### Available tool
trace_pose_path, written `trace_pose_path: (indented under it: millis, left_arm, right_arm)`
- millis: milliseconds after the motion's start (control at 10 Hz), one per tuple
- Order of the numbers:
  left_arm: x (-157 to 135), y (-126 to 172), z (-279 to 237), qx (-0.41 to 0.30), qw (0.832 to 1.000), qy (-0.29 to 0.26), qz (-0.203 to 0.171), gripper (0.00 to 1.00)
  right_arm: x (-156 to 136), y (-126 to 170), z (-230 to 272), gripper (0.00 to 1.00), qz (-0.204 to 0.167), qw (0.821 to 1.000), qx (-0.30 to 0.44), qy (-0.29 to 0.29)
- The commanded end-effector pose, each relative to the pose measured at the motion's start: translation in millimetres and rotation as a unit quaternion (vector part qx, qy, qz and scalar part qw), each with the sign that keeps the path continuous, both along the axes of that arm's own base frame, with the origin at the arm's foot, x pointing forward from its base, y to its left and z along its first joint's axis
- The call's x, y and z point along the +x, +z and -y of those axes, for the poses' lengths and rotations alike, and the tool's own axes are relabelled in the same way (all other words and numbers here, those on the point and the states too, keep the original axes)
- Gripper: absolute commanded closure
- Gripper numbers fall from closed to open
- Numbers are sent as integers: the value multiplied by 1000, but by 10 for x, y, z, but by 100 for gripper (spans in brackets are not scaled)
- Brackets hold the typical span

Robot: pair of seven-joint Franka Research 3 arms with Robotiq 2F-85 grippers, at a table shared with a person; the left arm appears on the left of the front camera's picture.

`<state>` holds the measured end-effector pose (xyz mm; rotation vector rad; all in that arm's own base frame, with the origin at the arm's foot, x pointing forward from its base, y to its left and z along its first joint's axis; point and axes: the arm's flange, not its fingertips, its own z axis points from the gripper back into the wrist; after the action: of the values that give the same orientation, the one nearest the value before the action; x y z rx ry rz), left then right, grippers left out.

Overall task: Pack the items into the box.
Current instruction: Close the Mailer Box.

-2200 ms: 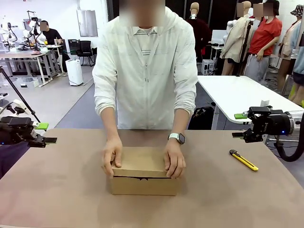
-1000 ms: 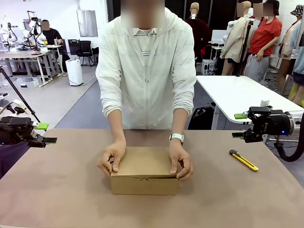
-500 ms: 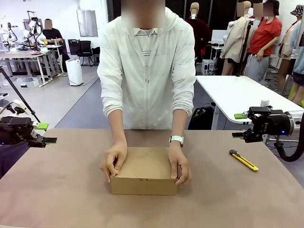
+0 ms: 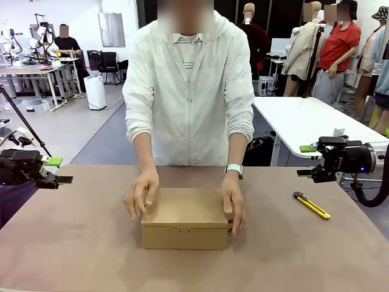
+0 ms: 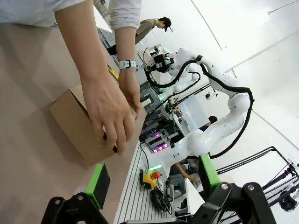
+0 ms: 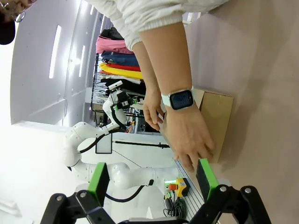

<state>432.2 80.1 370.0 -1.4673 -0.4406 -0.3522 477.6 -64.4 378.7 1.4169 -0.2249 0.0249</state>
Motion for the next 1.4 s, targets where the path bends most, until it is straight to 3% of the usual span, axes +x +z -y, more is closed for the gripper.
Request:
trace_pose_path:
  millis: [0,1300]
  left_arm:
    - [-14,28,-2,-9,1000,2,7,0]
    - [-14,28,-2,-9,1000,2,7,0]
  right_arm:
    - [-22,16,-2,0,-2,1000,-7,2]
    - [-22,16,-2,0,-2,1000,-7,2]
